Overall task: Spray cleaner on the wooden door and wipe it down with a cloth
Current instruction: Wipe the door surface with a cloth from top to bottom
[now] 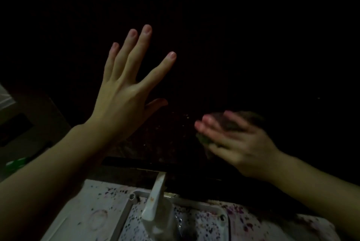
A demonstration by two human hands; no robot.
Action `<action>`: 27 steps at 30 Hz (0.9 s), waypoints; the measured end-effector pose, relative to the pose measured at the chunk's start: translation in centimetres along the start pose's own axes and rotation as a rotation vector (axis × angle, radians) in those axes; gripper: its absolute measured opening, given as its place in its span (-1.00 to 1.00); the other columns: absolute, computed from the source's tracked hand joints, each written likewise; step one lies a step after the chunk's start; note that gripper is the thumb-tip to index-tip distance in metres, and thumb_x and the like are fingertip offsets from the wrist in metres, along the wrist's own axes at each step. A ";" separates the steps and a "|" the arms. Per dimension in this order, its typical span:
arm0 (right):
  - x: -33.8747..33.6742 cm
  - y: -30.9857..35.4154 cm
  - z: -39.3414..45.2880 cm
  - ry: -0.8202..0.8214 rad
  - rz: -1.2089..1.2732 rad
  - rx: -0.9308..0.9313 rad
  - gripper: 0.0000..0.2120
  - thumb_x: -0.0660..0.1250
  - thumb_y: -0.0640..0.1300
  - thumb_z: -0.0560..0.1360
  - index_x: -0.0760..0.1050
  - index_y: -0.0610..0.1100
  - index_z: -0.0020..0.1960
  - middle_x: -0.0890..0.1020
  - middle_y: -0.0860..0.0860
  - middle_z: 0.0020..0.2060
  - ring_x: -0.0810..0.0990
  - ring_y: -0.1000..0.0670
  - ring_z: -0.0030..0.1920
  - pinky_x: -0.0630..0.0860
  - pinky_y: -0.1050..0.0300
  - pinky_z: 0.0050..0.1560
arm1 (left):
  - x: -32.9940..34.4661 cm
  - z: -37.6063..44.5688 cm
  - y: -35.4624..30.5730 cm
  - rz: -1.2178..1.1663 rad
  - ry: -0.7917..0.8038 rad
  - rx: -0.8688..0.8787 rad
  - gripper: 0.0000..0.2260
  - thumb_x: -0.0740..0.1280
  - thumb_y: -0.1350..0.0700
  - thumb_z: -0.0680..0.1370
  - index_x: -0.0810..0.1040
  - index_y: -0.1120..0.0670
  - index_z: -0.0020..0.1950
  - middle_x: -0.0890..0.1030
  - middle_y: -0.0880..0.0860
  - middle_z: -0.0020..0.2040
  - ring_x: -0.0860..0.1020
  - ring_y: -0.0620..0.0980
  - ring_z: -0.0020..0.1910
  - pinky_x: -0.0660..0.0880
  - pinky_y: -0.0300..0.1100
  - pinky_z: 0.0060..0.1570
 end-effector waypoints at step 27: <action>1.0 2.5 10.1 0.023 -0.170 -0.205 -0.46 0.19 -0.20 0.48 0.33 -0.12 0.46 0.19 -0.23 0.51 0.16 -0.24 0.50 -0.11 -0.25 0.51 | 1.2 -7.6 7.6 0.078 0.087 -0.101 -0.14 0.45 -0.14 0.38 0.09 0.02 0.55 -0.01 0.28 0.52 -0.02 0.31 0.52 -0.04 0.30 0.44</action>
Point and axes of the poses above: each hand's wrist, its own z-axis towards the middle knuckle, its own x-axis out of the palm, y = z × x, the point moved 3 cm from there along z, towards the middle knuckle
